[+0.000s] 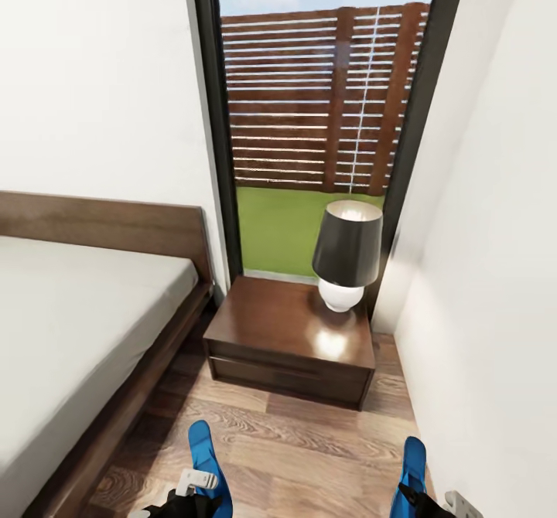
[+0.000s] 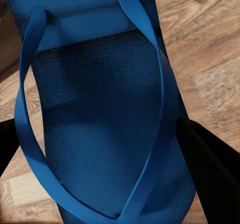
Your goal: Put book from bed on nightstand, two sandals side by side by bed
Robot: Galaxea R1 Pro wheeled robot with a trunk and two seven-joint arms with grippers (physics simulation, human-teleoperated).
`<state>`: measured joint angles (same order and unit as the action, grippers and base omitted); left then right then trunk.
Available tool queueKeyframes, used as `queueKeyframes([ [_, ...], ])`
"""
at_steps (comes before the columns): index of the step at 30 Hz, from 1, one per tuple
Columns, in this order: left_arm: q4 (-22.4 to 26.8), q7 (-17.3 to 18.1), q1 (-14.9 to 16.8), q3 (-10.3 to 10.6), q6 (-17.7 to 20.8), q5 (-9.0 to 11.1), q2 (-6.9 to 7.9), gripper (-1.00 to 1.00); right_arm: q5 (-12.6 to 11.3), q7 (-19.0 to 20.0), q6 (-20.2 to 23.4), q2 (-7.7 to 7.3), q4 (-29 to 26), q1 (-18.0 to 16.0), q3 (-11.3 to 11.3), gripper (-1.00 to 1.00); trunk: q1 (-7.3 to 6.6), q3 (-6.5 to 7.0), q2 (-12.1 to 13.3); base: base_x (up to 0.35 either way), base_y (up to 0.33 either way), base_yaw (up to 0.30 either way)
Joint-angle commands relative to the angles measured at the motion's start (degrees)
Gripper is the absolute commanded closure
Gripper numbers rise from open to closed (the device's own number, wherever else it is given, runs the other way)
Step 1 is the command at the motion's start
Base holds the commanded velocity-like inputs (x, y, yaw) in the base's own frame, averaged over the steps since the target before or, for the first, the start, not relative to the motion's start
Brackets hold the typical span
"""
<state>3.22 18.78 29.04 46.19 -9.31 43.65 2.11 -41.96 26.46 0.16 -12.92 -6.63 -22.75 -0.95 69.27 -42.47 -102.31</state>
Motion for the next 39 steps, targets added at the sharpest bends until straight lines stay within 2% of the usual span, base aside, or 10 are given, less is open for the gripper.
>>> queueKeyframes([
  [1, -0.05, 0.12, 0.05, 0.48, -0.19, 0.46, 0.0, 1.0, -0.16, 0.26, 0.02, -0.01, 0.04, -0.02, -0.1, 1.0, 0.0, -0.05, -0.02, 0.091, -0.207, 0.29],
  [7, -0.05, 0.12, 0.05, 0.51, -0.19, 0.39, -0.13, 1.0, -0.14, 0.26, 0.02, 0.0, 0.04, -0.02, -0.1, 1.0, 0.0, -0.05, -0.02, 0.047, -0.095, 0.29],
  [11, -0.74, 0.12, 0.05, 0.48, -0.24, 0.33, -1.11, 1.0, -0.14, 0.26, 0.02, 0.0, 0.04, -0.02, -0.1, 1.0, 0.0, -0.05, -0.02, 0.004, -0.008, 0.29],
  [30, -1.46, 0.05, 0.05, 0.56, -0.36, -0.01, -1.26, 1.0, -0.14, 0.26, 0.02, 0.0, 0.04, -0.02, -0.1, 1.0, 0.0, -0.05, -0.02, 0.0, 0.0, 0.29],
  [33, -1.79, -1.65, 0.05, 0.67, -0.42, -0.26, -1.24, 1.0, -0.14, 0.26, 0.02, 0.0, 0.04, -0.02, -0.1, 1.0, 0.0, -0.05, -0.02, 0.0, 0.0, 0.29],
  [39, -1.91, -8.66, -0.56, 0.72, -0.2, -1.84, -1.56, 1.0, -0.15, 0.26, 0.08, -0.05, 0.04, -0.02, -0.1, 1.0, 0.0, -0.05, -0.02, 0.0, 0.0, 0.29],
])
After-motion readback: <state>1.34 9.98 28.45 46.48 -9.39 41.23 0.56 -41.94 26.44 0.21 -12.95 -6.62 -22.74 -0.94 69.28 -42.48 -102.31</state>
